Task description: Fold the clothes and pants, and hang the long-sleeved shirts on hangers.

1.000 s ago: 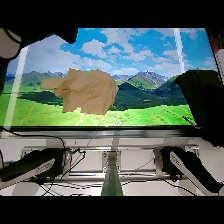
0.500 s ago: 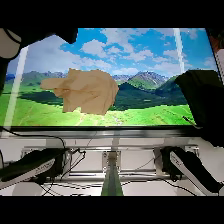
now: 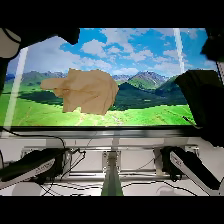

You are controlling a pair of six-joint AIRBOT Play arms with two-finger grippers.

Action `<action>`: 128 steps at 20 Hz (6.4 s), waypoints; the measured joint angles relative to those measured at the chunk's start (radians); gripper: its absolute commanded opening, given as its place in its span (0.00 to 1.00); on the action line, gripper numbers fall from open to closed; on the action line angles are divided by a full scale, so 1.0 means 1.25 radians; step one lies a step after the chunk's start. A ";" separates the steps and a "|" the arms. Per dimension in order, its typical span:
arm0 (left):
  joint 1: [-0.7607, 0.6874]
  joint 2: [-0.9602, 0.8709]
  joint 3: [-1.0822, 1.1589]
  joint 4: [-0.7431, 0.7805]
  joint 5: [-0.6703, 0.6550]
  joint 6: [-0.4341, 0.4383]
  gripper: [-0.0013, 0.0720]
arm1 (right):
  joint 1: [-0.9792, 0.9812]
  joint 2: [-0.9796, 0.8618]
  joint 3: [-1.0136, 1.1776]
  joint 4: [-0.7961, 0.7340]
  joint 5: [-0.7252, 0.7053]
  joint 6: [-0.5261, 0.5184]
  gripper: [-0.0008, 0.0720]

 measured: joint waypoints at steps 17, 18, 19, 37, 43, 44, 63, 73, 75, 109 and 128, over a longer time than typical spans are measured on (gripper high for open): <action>0.221 0.083 -0.049 0.049 -0.342 -0.060 0.04 | 0.386 -0.336 -0.391 0.465 -0.280 -0.096 0.72; 0.229 0.085 -0.059 0.047 -0.346 -0.060 0.03 | 0.393 -0.369 -0.365 0.476 -0.282 -0.096 0.72; 0.236 0.087 -0.070 0.046 -0.353 -0.060 0.04 | 0.397 -0.402 -0.335 0.485 -0.277 -0.099 0.72; 0.253 -0.003 -0.117 0.035 -0.366 -0.063 0.04 | 0.476 -0.593 -0.189 0.532 -0.255 -0.127 0.63; 0.253 -0.010 -0.117 0.034 -0.366 -0.066 0.04 | 0.482 -0.592 -0.155 0.519 -0.218 -0.146 0.63; 0.253 -0.010 -0.117 0.034 -0.366 -0.069 0.03 | 0.483 -0.592 -0.141 0.512 -0.210 -0.149 0.63; 0.254 -0.018 -0.117 0.014 -0.365 -0.078 0.03 | 0.482 -0.584 -0.079 0.453 -0.197 -0.162 0.03; 0.389 0.078 -0.334 -0.056 -0.351 -0.078 0.03 | 0.396 -0.421 0.024 0.278 -0.233 -0.175 0.03; 0.428 0.118 -0.465 -0.103 -0.306 -0.077 0.06 | 0.386 -0.407 0.029 0.261 -0.234 -0.175 0.03; 0.406 -0.058 -0.866 -0.520 0.031 0.108 0.04 | 0.382 -0.395 0.033 0.236 -0.293 -0.175 0.03; 0.609 0.334 -0.255 -0.312 0.120 0.125 0.03 | 0.099 -0.105 0.219 0.112 -0.313 -0.075 0.03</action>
